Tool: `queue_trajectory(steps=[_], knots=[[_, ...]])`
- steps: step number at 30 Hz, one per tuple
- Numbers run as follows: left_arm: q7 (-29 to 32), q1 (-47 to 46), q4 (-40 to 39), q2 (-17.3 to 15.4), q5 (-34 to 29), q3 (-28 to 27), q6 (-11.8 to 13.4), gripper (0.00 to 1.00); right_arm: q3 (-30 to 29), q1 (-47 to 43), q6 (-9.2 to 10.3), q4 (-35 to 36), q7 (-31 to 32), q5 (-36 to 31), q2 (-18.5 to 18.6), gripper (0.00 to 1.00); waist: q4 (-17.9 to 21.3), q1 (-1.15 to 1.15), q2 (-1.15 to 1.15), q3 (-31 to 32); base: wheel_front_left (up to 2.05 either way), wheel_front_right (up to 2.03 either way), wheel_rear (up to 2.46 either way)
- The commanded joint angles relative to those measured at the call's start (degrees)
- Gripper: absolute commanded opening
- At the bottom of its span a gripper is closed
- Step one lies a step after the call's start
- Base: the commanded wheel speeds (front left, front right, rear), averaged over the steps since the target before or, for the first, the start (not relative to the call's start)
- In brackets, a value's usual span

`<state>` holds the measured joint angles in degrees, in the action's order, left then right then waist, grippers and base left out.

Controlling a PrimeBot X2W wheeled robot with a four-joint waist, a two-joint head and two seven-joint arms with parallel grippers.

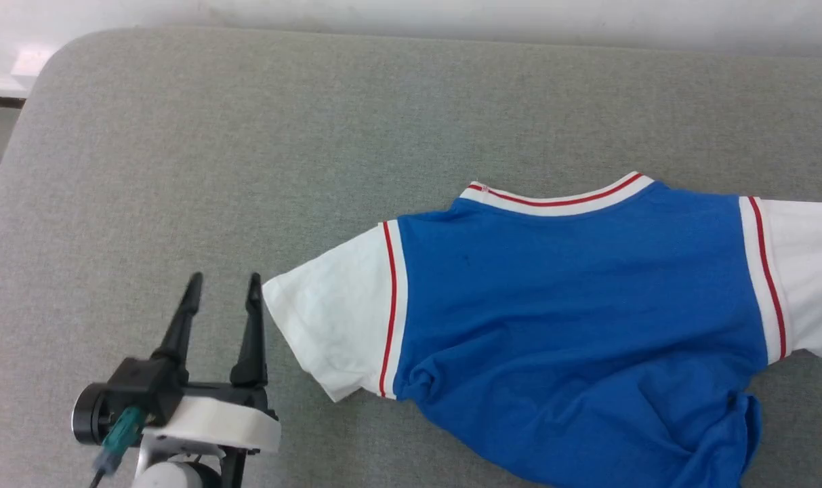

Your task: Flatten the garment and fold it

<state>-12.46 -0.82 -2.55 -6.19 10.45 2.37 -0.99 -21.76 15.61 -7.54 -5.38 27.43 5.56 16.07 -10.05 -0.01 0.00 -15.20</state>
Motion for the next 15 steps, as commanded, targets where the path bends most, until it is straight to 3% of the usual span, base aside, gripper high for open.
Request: queue_trajectory(steps=[1,6,7,15], knots=[[1.9,-0.8,0.7,-1.4,-0.5,0.7,-1.3,1.0,0.2,-0.5,0.05,0.6,-0.6,0.1,-0.3,0.0,0.4,0.01,0.0,0.1,0.0,0.0,0.0],[12.8,-6.2,4.1,-6.5,-0.8,4.6,-4.8,1.0,2.2,-0.1,0.05,1.0,-0.7,0.8,-1.5,0.0,0.5,0.01,0.0,-0.6,0.0,0.0,0.0],[12.8,-6.2,4.1,-6.5,-0.8,4.6,-4.8,1.0,2.2,-0.1,0.05,1.0,-0.7,0.8,-1.5,0.0,0.5,0.01,0.0,-0.6,0.0,0.0,0.0],[29.3,-14.5,12.8,-12.8,2.3,9.4,-6.3,1.0,6.6,2.2,0.05,0.5,-0.1,2.1,-1.9,0.0,1.5,0.01,0.0,-2.3,0.0,0.0,0.0]])
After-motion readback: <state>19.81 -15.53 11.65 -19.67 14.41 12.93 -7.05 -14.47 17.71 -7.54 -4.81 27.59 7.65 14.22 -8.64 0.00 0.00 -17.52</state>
